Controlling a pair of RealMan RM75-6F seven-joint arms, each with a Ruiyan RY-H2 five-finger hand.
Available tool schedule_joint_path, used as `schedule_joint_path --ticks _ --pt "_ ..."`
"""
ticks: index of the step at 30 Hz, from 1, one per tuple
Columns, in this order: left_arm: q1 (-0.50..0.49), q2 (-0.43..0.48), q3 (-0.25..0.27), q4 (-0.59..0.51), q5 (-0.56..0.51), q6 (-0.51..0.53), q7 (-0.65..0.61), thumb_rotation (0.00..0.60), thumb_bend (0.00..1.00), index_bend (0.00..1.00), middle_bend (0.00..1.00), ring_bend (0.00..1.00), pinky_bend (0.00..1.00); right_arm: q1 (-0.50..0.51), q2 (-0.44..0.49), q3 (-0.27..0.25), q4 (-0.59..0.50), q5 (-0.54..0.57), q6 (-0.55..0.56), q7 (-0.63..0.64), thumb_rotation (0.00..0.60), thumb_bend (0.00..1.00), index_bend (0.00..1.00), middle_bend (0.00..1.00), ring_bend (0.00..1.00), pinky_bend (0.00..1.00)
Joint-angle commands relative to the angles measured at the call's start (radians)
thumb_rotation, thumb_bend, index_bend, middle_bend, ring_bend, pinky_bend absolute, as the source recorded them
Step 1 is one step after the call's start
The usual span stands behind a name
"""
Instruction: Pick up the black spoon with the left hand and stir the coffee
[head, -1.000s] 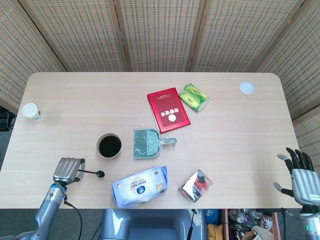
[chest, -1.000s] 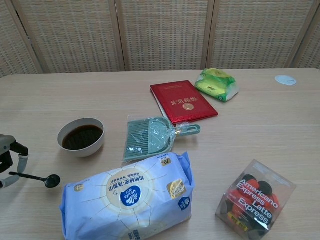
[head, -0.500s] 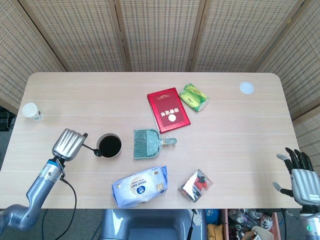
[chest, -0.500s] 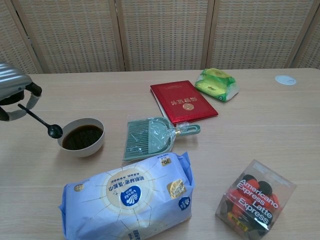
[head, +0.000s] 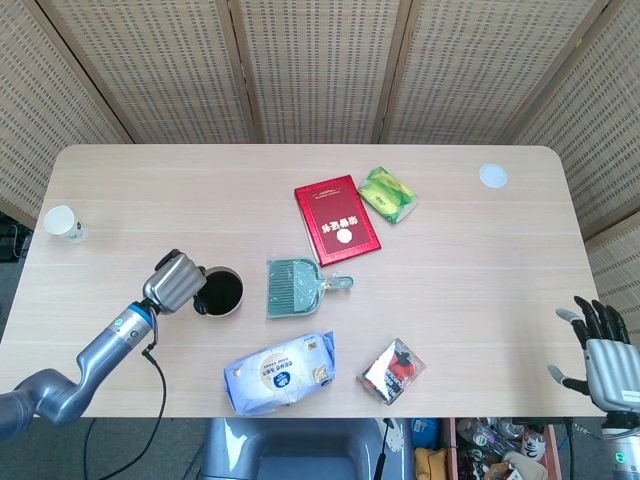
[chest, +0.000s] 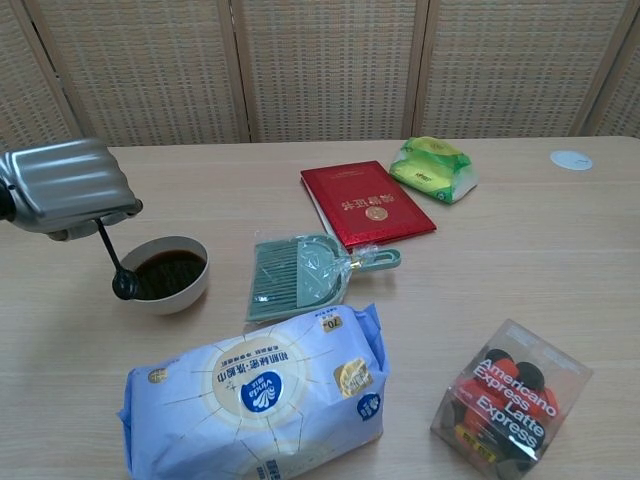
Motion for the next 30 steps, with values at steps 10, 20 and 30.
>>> schedule_joint_path --ticks 10,20,30 --pt "-0.037 -0.095 -0.038 0.077 -0.044 -0.001 0.014 0.6 0.44 0.63 0.92 0.82 0.79 -0.002 0.0 -0.001 0.003 0.005 -0.005 0.003 0.6 0.12 0.25 0.16 0.01 0.04" --pt "-0.062 -0.111 -0.015 0.121 -0.049 -0.032 0.05 0.6 0.44 0.63 0.92 0.82 0.79 -0.005 -0.001 0.0 0.007 0.014 -0.007 0.006 0.6 0.12 0.25 0.16 0.01 0.04" --pt "-0.065 -0.132 -0.012 0.113 -0.064 -0.036 0.038 0.6 0.44 0.63 0.92 0.82 0.79 -0.007 -0.003 0.0 0.013 0.016 -0.008 0.012 0.6 0.12 0.25 0.16 0.01 0.04"
